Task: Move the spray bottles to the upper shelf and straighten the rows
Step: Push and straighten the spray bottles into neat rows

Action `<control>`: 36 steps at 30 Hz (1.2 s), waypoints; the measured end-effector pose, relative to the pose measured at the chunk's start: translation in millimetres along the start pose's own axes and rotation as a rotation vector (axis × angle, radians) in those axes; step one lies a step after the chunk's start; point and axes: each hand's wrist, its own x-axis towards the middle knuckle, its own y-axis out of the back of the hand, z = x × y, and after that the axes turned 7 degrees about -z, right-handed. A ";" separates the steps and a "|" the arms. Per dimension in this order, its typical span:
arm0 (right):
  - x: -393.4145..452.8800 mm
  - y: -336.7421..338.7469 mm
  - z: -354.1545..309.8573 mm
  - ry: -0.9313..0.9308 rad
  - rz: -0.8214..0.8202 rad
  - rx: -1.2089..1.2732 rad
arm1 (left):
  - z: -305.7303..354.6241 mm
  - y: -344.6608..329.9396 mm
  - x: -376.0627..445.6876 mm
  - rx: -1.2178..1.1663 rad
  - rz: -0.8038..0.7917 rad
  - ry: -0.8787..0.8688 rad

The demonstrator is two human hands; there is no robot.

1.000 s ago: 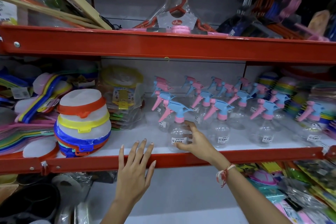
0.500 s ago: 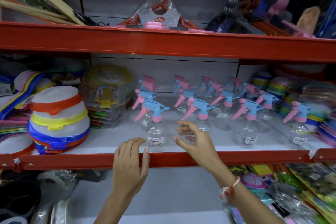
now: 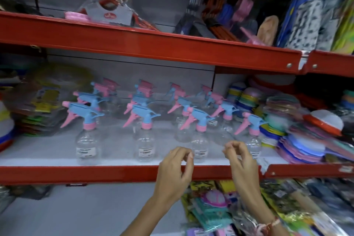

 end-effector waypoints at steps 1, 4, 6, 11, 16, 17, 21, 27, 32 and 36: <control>3.6 10.0 7.6 -0.026 0.051 -0.002 | 7.0 -15.3 6.2 -0.040 -0.049 0.023; 13.5 34.0 23.6 -0.079 0.201 0.000 | 24.5 -55.1 22.4 -0.130 -0.177 0.116; 20.9 48.5 30.7 -0.127 0.239 -0.010 | 37.0 -74.5 32.0 -0.187 -0.243 0.200; 45.6 75.8 45.1 -0.356 0.039 0.198 | 69.4 -96.1 55.6 -0.343 -0.370 0.447; 56.4 82.3 45.4 -0.443 -0.141 0.278 | 58.1 -120.1 78.0 -0.581 -0.389 0.676; 55.8 82.2 43.7 -0.448 -0.161 0.267 | 53.8 -124.2 79.3 -0.613 -0.403 0.687; 51.9 81.1 36.1 -0.438 -0.200 0.224 | 55.5 -123.9 77.9 -0.616 -0.405 0.657; 52.6 75.2 40.7 -0.429 -0.269 0.162 | 59.3 -108.7 73.5 -0.567 -0.388 0.650; 54.0 74.0 42.0 -0.467 -0.305 0.125 | 65.6 -103.6 71.6 -0.545 -0.391 0.642; 49.9 72.2 37.3 -0.423 -0.304 0.118 | 65.6 -100.4 70.0 -0.515 -0.427 0.629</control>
